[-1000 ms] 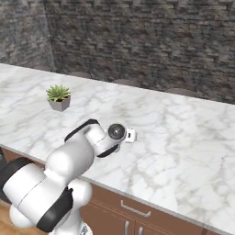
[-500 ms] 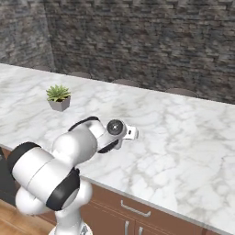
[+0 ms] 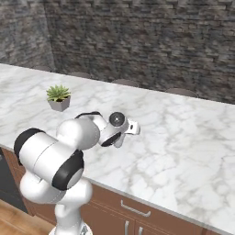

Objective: Move the drinks to the dining counter.

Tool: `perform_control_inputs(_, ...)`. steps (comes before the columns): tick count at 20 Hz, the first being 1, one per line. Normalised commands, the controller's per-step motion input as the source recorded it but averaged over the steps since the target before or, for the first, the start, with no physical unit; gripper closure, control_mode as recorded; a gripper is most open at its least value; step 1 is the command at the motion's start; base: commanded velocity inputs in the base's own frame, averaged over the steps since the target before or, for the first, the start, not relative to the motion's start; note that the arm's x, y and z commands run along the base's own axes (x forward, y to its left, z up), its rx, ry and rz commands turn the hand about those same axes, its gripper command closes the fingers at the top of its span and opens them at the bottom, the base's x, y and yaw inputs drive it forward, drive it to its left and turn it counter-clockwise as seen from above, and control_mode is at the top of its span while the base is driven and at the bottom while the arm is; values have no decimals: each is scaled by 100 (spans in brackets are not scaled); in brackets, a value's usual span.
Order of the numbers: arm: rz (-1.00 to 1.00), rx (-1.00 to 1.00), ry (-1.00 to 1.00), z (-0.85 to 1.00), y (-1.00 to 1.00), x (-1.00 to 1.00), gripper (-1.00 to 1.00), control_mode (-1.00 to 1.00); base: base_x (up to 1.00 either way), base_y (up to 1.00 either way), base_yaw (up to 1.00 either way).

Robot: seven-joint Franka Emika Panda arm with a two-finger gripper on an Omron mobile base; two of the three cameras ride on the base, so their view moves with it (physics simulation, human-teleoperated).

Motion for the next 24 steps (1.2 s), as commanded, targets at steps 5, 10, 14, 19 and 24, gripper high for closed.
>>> perform_control_inputs(5,0,-3,-5,-51,43,0,100,-100,0,0,0)
perform_control_inputs(10,-1,-5,-11,-47,54,0,100,-100,0,0,0)
perform_control_inputs(14,-1,-4,-10,-46,43,0,100,-100,0,0,0)
perform_control_inputs(19,0,-1,-7,-47,19,0,100,-100,0,0,0)
perform_control_inputs(24,0,0,-1,-28,0,-5,-100,-100,0,0,0)
